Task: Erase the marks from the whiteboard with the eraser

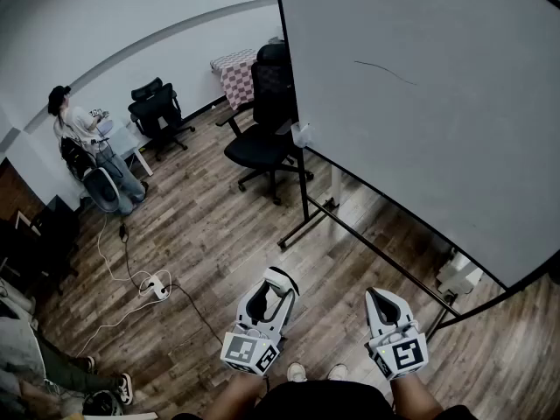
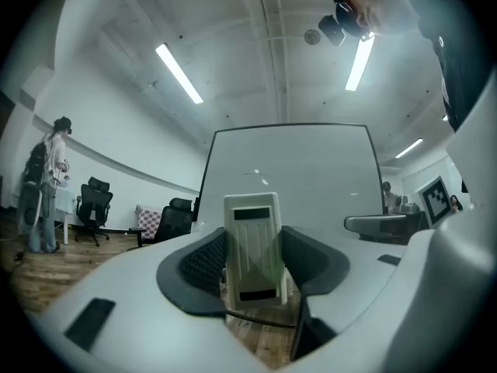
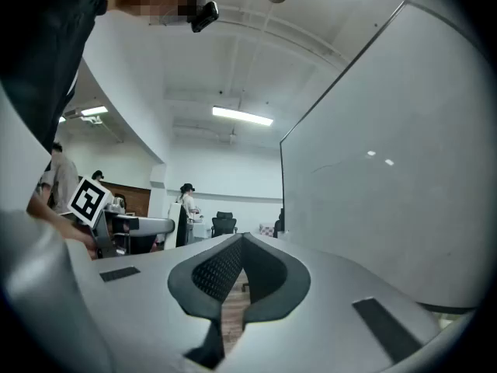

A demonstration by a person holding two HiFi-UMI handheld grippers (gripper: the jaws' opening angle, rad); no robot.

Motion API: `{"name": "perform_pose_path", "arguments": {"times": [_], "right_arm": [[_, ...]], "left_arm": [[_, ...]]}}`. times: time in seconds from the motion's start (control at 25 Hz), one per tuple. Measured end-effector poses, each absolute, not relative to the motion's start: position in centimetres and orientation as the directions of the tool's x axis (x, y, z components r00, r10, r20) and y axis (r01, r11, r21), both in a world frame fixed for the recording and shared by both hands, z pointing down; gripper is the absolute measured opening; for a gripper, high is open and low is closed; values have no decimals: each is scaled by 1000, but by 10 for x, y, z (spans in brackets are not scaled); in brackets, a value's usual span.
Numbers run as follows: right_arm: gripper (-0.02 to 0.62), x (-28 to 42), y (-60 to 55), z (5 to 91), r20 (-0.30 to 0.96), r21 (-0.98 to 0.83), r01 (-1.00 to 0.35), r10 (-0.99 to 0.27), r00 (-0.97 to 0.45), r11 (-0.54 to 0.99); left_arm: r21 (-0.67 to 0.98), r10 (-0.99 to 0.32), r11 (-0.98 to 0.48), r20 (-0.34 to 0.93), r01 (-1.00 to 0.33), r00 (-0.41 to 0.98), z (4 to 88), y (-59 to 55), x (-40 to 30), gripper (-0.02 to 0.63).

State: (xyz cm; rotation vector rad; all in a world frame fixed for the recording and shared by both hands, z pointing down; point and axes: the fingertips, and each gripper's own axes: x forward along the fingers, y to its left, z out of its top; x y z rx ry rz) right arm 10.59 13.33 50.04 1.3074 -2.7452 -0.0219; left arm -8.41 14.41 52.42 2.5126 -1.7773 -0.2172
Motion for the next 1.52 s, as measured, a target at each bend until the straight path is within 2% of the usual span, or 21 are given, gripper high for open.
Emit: {"name": "perform_pose_path", "arguments": {"times": [0.28, 0.56, 0.76, 0.92, 1.04, 1.28, 1.52], "right_arm": [[18, 90, 127, 500, 70, 56, -766, -768, -637, 641], [18, 70, 119, 506, 32, 147, -736, -747, -664, 661], [18, 50, 109, 517, 98, 134, -729, -741, -664, 671], [18, 32, 103, 513, 47, 143, -741, -752, -657, 656], [18, 26, 95, 508, 78, 148, -767, -781, -620, 624], [18, 5, 83, 488, 23, 199, -799, -818, -575, 568], [18, 1, 63, 481, 69, 197, -826, -848, -526, 528]], "left_arm": [[76, -942, -331, -88, -941, 324, 524, 146, -90, 239], [32, -940, -334, -91, -942, 330, 525, 151, -103, 239], [7, -941, -328, -84, -944, 327, 525, 149, -120, 239], [18, -936, -344, -85, -939, 342, 524, 144, -140, 239], [22, -932, -356, -90, -934, 352, 523, 136, -153, 239], [10, -925, -367, -111, -930, 364, 520, 119, -184, 239], [6, -905, -408, -139, -913, 403, 506, 87, -186, 239]]}}
